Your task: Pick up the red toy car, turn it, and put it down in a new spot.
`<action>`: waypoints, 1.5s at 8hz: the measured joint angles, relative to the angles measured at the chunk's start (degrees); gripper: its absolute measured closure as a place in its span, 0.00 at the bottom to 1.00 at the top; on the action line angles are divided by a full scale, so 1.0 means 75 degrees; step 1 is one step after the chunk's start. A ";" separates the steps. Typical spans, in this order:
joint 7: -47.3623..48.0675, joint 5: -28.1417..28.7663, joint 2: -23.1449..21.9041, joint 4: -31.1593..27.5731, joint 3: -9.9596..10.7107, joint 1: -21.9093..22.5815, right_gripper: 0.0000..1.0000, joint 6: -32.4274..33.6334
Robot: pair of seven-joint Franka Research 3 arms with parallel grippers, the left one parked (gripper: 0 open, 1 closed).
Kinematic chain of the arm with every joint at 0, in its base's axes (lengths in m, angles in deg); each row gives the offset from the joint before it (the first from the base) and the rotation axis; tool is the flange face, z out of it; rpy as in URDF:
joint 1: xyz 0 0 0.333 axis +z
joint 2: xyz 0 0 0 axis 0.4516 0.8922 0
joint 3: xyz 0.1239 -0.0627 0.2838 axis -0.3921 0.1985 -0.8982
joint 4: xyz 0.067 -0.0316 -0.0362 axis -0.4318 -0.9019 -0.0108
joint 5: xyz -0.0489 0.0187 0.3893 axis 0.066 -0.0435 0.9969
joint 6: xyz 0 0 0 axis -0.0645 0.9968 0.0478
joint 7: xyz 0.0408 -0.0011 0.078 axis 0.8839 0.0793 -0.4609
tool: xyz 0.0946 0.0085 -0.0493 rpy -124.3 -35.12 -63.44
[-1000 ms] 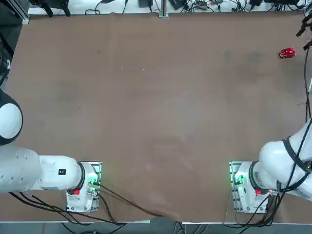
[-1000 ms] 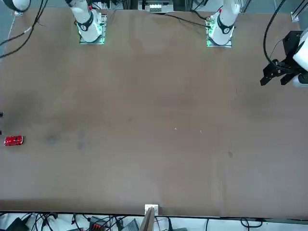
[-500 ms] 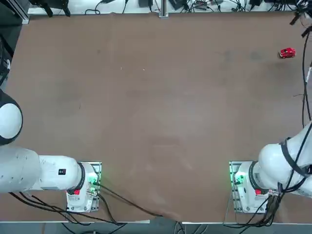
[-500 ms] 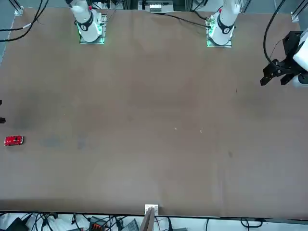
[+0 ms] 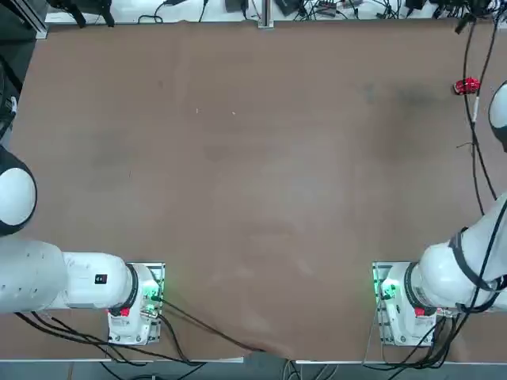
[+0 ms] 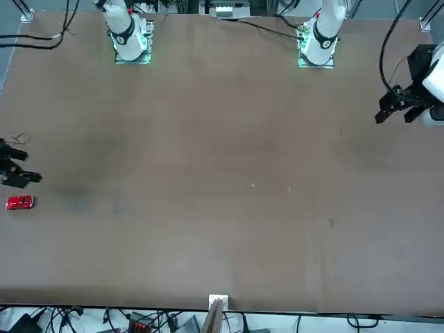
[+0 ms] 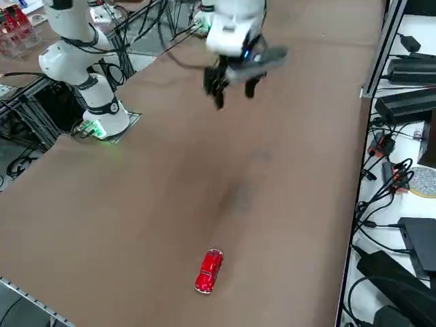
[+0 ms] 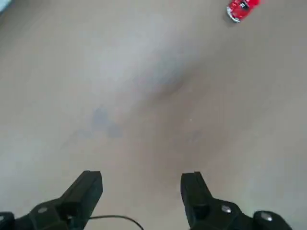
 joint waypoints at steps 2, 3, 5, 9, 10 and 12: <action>-0.1847 -0.0155 -0.0860 -0.0545 0.0001 0.0465 0.00 0.0195; -0.3142 -0.0165 -0.1485 -0.1169 0.0002 0.0581 0.00 0.0206; -0.4741 -0.0170 -0.2682 -0.2540 0.0002 0.0643 0.00 -0.0603; -0.4148 -0.0361 -0.4016 -0.4372 -0.0530 0.0944 0.00 -0.1602; -0.4065 -0.0516 -0.4050 -0.4411 -0.0586 0.0946 0.00 -0.1389; -0.4065 -0.0584 -0.4028 -0.4383 -0.0512 0.0924 0.00 -0.1055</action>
